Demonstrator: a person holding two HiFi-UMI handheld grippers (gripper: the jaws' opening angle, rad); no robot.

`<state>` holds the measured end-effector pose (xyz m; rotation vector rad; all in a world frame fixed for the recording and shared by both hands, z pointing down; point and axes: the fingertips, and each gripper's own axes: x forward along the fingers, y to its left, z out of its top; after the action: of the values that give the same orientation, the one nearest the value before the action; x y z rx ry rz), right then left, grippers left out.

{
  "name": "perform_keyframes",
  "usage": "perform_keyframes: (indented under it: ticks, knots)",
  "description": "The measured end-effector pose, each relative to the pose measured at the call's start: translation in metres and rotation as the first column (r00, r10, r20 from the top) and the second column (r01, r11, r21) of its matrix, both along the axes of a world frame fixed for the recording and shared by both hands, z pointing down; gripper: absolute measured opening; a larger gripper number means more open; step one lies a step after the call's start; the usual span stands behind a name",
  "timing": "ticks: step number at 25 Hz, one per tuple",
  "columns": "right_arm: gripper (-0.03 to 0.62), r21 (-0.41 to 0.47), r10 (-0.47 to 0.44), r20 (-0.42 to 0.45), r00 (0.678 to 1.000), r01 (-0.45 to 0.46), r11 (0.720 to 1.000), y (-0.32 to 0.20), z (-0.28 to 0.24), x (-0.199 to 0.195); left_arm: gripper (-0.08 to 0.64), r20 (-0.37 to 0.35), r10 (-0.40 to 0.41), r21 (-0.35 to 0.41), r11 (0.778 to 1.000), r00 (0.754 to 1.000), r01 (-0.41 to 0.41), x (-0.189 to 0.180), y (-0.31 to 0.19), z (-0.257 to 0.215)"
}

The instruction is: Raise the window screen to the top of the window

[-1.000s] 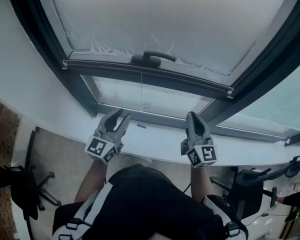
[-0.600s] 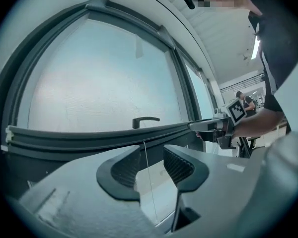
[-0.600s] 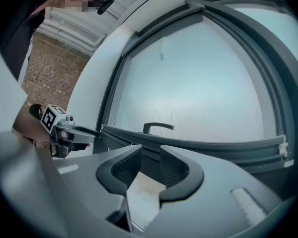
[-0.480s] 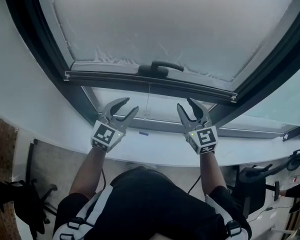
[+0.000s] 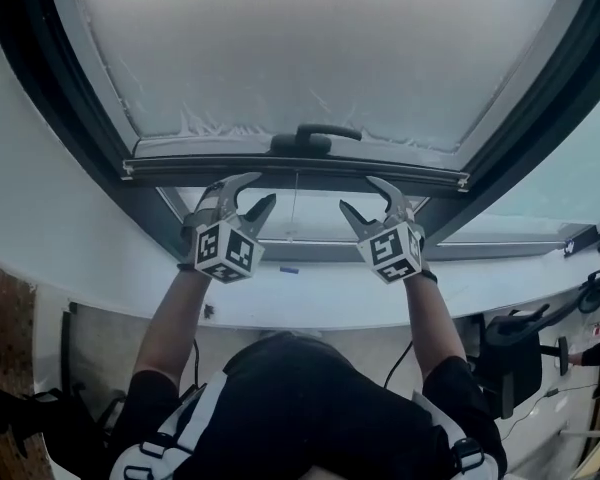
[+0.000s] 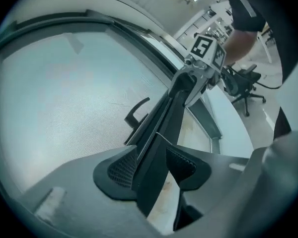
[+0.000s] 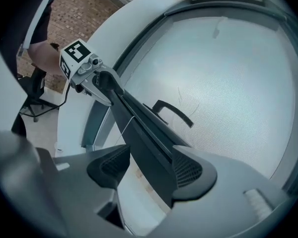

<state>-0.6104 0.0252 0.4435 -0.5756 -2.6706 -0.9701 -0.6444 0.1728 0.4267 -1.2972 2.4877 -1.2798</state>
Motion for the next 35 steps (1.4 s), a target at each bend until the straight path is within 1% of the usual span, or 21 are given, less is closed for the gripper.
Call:
perform_keyframes:
  ticks: [2, 4, 7, 9, 11, 16, 20, 23, 26, 27, 29, 31, 32, 34, 35]
  knots:
    - [0.256, 0.05, 0.002, 0.0, 1.0, -0.002, 0.999, -0.003, 0.0, -0.003, 0.19, 0.04, -0.01, -0.089, 0.996, 0.999, 0.014, -0.006, -0.002, 0.003]
    - [0.256, 0.141, 0.005, 0.001, 1.0, -0.005, 0.99, -0.007, 0.004, -0.007, 0.189, 0.075, -0.017, -0.157, 0.987, 0.997, 0.029, -0.012, -0.002, 0.007]
    - [0.256, 0.293, -0.003, -0.003, 1.0, 0.004, 0.956, -0.007, 0.019, -0.013, 0.184, 0.103, -0.023, -0.23, 0.972, 0.994, 0.046, -0.016, 0.005, 0.016]
    - [0.256, 0.37, -0.009, -0.001, 1.0, 0.009, 0.929, -0.012, 0.024, -0.017, 0.184, 0.116, -0.035, -0.257, 0.964, 0.993, 0.064, -0.021, 0.005, 0.02]
    - [0.256, 0.417, -0.009, 0.003, 1.0, 0.007, 0.909, -0.019, 0.024, -0.02, 0.184, 0.13, -0.048, -0.258, 0.963, 0.99, 0.08, -0.025, -0.001, 0.02]
    - [0.256, 0.486, -0.026, 0.008, 1.0, 0.019, 0.874, -0.016, 0.03, -0.025, 0.184, 0.175, -0.056, -0.279, 0.954, 0.983, 0.105, -0.03, -0.009, 0.022]
    - [0.267, 0.543, -0.065, -0.024, 0.998, 0.067, 0.837, -0.006, 0.033, -0.024, 0.184, 0.158, -0.054, -0.311, 0.945, 0.986, 0.101, -0.031, -0.015, 0.025]
    - [0.267, 0.568, -0.06, -0.048, 0.997, 0.077, 0.819, -0.006, 0.031, -0.023, 0.184, 0.157, -0.057, -0.313, 0.944, 0.986, 0.104, -0.03, -0.016, 0.025]
    - [0.267, 0.579, -0.041, -0.055, 0.998, 0.065, 0.813, -0.005, 0.032, -0.021, 0.184, 0.121, -0.072, -0.307, 0.946, 0.99, 0.107, -0.028, -0.015, 0.025]
    - [0.279, 0.582, -0.034, -0.054, 0.998, 0.06, 0.811, -0.005, 0.033, -0.02, 0.184, 0.112, -0.077, -0.305, 0.946, 0.991, 0.108, -0.028, -0.015, 0.025]
    - [0.287, 0.584, -0.025, -0.054, 0.998, 0.052, 0.81, -0.005, 0.035, -0.021, 0.183, 0.113, -0.085, -0.309, 0.944, 0.99, 0.116, -0.03, -0.015, 0.025]
    - [0.287, 0.575, -0.017, -0.059, 0.998, 0.048, 0.816, -0.004, 0.036, -0.021, 0.181, 0.118, -0.094, -0.317, 0.94, 0.989, 0.128, -0.03, -0.015, 0.026]
    - [0.287, 0.569, -0.015, -0.059, 0.998, 0.046, 0.821, -0.003, 0.037, -0.02, 0.156, 0.12, -0.1, -0.325, 0.936, 0.988, 0.134, -0.03, -0.015, 0.027]
    - [0.286, 0.557, -0.014, -0.06, 0.998, 0.046, 0.829, -0.003, 0.037, -0.019, 0.152, 0.125, -0.108, -0.34, 0.929, 0.986, 0.145, -0.029, -0.015, 0.029]
    - [0.287, 0.554, -0.013, -0.065, 0.998, 0.047, 0.831, -0.003, 0.037, -0.019, 0.149, 0.122, -0.111, -0.337, 0.93, 0.986, 0.146, -0.03, -0.015, 0.029]
